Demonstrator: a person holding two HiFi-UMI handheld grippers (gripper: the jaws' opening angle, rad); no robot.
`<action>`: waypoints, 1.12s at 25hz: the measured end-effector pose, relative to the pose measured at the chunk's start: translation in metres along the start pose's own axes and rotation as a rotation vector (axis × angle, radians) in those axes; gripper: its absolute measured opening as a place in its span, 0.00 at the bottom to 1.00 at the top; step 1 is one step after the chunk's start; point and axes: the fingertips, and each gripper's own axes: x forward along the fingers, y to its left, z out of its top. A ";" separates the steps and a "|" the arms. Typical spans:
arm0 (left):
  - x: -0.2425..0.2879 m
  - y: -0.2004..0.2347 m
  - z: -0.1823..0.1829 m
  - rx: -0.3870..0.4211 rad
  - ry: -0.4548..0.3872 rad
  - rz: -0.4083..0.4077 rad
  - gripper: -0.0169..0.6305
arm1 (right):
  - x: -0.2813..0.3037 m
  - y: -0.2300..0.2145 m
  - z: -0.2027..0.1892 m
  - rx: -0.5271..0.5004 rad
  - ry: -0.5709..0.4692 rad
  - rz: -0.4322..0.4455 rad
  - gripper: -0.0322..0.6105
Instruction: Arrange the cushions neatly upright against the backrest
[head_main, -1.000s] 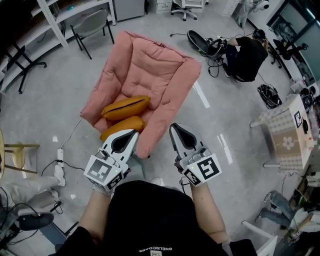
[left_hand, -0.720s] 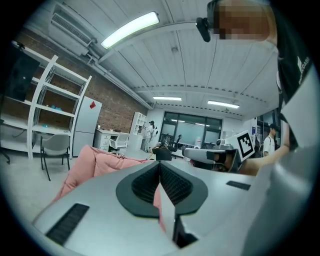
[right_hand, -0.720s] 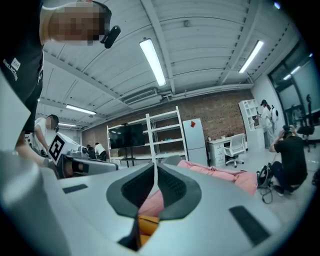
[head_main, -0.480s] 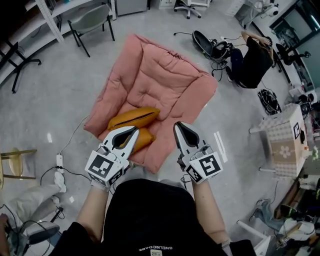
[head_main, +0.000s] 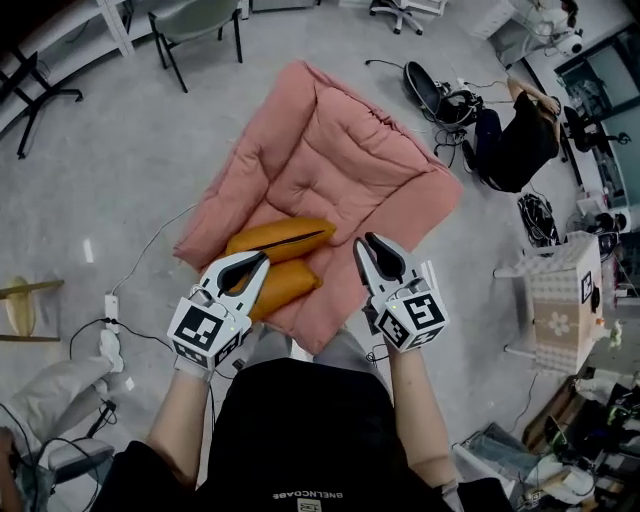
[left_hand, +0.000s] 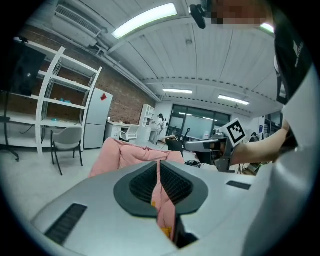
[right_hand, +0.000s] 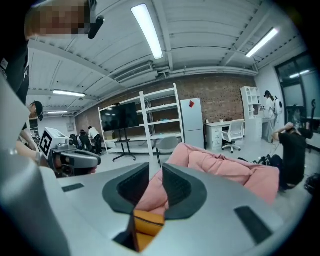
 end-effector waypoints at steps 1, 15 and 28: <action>-0.001 0.008 -0.005 -0.011 0.009 0.016 0.05 | 0.007 -0.003 -0.004 0.004 0.016 0.000 0.17; -0.010 0.085 -0.116 -0.185 0.217 0.282 0.23 | 0.091 -0.046 -0.114 -0.065 0.382 0.134 0.30; 0.022 0.128 -0.263 -0.221 0.462 0.346 0.36 | 0.131 -0.111 -0.281 0.023 0.752 0.140 0.47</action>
